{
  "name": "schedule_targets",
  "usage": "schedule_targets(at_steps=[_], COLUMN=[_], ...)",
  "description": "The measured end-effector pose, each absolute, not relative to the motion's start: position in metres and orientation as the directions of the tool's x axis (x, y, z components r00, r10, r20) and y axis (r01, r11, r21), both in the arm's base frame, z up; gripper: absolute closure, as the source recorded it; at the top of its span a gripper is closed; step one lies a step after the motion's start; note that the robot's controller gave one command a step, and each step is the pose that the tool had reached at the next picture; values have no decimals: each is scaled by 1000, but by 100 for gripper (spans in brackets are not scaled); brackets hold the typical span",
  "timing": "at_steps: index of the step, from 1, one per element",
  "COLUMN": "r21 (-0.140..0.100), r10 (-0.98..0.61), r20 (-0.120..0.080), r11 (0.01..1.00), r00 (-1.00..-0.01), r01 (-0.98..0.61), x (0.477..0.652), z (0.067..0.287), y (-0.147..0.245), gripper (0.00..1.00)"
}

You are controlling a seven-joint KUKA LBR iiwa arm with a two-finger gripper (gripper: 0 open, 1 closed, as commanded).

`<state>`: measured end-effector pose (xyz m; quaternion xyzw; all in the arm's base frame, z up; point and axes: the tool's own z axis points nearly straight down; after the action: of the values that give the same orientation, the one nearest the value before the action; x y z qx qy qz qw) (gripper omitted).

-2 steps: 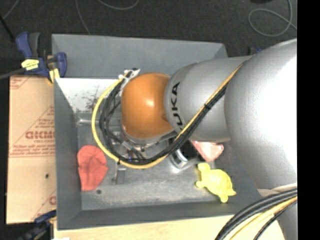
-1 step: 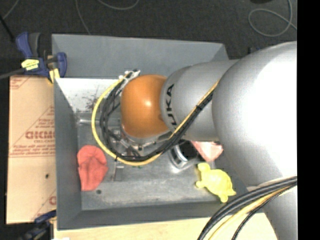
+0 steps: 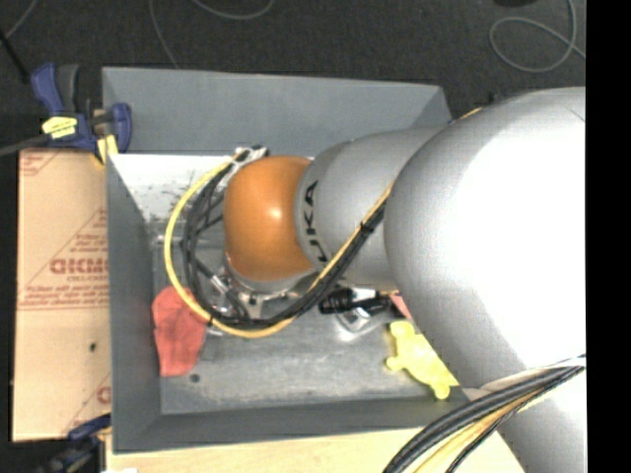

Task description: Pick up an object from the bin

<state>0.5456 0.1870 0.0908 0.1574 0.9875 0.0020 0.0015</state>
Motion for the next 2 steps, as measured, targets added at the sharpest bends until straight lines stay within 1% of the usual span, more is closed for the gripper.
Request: schedule_targets(at_steps=[1, 2], r21=[2, 5], r10=[229, 6], r20=[-5, -5], r11=[974, 1000], r00=[-974, -1000], r01=[229, 5], x=[545, 561], z=[84, 102], y=[200, 236], gripper=[0, 100])
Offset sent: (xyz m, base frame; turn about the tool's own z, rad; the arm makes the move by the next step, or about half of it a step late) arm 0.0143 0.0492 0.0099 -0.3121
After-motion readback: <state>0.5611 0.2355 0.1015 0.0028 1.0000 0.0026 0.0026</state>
